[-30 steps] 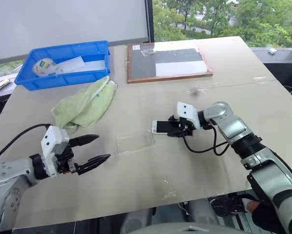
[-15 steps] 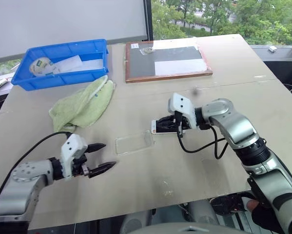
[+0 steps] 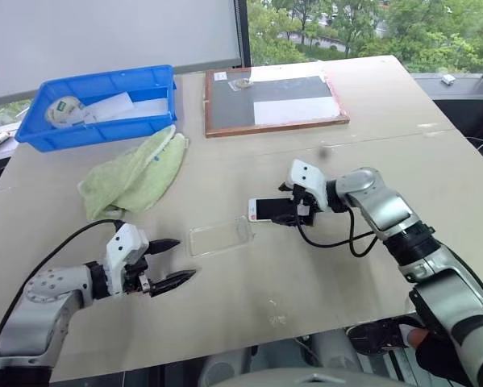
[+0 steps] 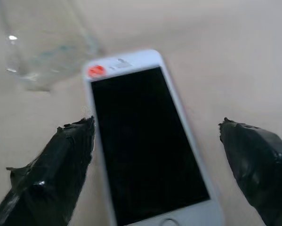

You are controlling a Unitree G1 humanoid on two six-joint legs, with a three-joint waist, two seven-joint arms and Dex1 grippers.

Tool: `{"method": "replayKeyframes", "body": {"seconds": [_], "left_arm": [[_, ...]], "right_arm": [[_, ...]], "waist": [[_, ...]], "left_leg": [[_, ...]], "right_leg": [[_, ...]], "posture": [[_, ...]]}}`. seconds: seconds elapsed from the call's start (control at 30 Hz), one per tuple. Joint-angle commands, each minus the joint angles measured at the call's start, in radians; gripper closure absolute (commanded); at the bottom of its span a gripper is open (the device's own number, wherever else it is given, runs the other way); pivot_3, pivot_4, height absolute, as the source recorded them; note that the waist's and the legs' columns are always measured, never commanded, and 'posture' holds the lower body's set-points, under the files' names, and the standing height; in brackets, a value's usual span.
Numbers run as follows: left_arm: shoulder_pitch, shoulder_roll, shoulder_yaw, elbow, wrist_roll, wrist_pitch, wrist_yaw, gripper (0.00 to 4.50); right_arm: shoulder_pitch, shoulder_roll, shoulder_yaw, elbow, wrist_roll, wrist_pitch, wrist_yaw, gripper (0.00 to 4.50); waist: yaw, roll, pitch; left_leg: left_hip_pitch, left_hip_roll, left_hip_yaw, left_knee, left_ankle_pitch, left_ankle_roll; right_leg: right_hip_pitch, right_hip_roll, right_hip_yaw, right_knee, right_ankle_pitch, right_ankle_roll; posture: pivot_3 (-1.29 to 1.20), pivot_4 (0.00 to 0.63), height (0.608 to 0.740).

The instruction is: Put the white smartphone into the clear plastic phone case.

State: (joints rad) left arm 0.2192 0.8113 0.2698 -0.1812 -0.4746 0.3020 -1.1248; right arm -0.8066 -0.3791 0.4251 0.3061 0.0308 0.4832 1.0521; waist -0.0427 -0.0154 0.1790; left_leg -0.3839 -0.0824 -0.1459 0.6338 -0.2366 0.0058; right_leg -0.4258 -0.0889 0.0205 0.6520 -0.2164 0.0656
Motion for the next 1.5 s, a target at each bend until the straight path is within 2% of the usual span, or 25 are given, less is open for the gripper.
{"method": "replayKeyframes", "body": {"seconds": [0.03,0.3,0.43,0.5,0.53,0.57,0.6,0.63,0.87,1.03,1.23,1.5], "left_arm": [[0.024,0.006,0.048,-0.048,-0.022,0.008,0.014,0.00],[0.058,-0.001,0.079,-0.083,-0.032,0.023,0.034,0.00],[0.066,0.001,0.079,-0.083,-0.035,0.018,0.041,0.00],[0.063,0.001,0.078,-0.080,-0.036,0.017,0.043,0.00],[0.061,0.001,0.078,-0.078,-0.036,0.017,0.044,0.00],[0.060,0.001,0.078,-0.076,-0.036,0.016,0.044,0.00],[0.058,0.001,0.078,-0.074,-0.035,0.016,0.044,0.00],[0.057,0.001,0.077,-0.073,-0.035,0.016,0.044,0.00],[0.035,0.000,0.054,-0.047,-0.024,0.007,0.040,0.00],[-0.011,0.003,0.011,0.007,0.001,-0.004,0.027,0.00],[-0.085,-0.006,-0.068,0.056,0.031,-0.023,0.005,0.00],[-0.101,-0.011,-0.095,0.074,0.041,-0.035,-0.008,0.00]], "right_arm": [[-0.024,0.005,0.044,0.079,-0.039,-0.051,0.048,0.05],[-0.005,0.002,0.079,0.106,-0.059,-0.118,0.145,0.05],[-0.005,0.000,0.111,0.134,-0.118,-0.146,0.124,0.05],[-0.001,-0.003,0.128,0.171,-0.150,-0.173,0.113,0.61],[0.002,-0.004,0.130,0.183,-0.159,-0.185,0.109,0.69],[0.007,-0.008,0.128,0.186,-0.160,-0.192,0.112,1.19],[0.009,-0.011,0.125,0.188,-0.159,-0.197,0.114,1.45],[0.011,-0.015,0.118,0.182,-0.154,-0.197,0.119,1.58],[0.036,-0.048,0.008,0.042,-0.069,-0.143,0.124,1.72],[0.071,-0.064,-0.087,-0.196,0.046,0.016,0.127,1.72],[0.099,-0.082,-0.069,-0.294,0.047,0.084,0.086,1.72],[0.106,-0.068,-0.037,-0.351,0.049,0.102,0.057,1.72]], "waist": [[0.000,0.000,0.000],[0.001,-0.001,-0.001],[0.002,-0.001,-0.001],[0.002,-0.001,-0.002],[0.002,-0.001,-0.002],[0.002,-0.001,-0.004],[0.002,-0.001,-0.004],[0.002,-0.001,-0.004],[0.014,-0.001,-0.004],[0.024,0.000,-0.003],[0.023,0.000,-0.003],[0.024,0.000,-0.002]], "left_leg": [[0.000,0.000,0.000,0.000,0.000,0.000],[0.003,0.000,0.000,0.000,0.000,0.000],[0.003,0.000,-0.001,0.000,0.000,0.000],[0.003,0.000,0.000,0.000,0.000,0.000],[0.004,0.000,0.000,0.000,0.000,0.000],[0.004,0.000,0.000,0.000,0.000,0.000],[0.005,0.000,0.000,0.000,0.000,0.000],[0.006,0.000,-0.001,0.000,0.000,0.000],[0.008,0.000,-0.002,0.000,0.000,0.000],[0.002,0.000,-0.004,0.000,0.000,0.000],[-0.001,0.000,-0.002,-0.001,0.000,0.000],[-0.002,0.000,-0.002,-0.001,0.000,0.000]], "right_leg": [[0.000,0.000,0.000,0.000,0.000,0.000],[0.003,0.000,0.000,0.000,0.000,0.000],[0.003,0.000,-0.001,0.000,0.000,0.000],[0.004,0.000,0.000,0.000,0.000,0.000],[0.004,0.000,-0.001,0.000,0.000,0.000],[0.004,0.000,-0.001,0.000,0.000,0.000],[0.005,0.000,-0.001,0.000,0.000,0.000],[0.007,0.000,-0.001,0.000,0.000,0.000],[0.010,0.000,-0.002,-0.001,-0.001,0.001],[0.005,0.000,-0.004,-0.004,0.000,0.000],[0.001,0.000,-0.002,-0.005,0.000,0.000],[0.001,0.000,-0.002,-0.005,0.000,0.000]], "posture": [[0.00,0.150,0.740],[0.00,0.150,0.740],[0.00,0.150,0.740],[0.00,0.150,0.740],[0.00,0.150,0.740],[0.00,0.150,0.740],[0.00,0.150,0.740],[0.00,0.150,0.740],[0.00,0.150,0.740],[0.00,0.150,0.740],[0.00,0.150,0.740],[0.00,0.150,0.740]]}}
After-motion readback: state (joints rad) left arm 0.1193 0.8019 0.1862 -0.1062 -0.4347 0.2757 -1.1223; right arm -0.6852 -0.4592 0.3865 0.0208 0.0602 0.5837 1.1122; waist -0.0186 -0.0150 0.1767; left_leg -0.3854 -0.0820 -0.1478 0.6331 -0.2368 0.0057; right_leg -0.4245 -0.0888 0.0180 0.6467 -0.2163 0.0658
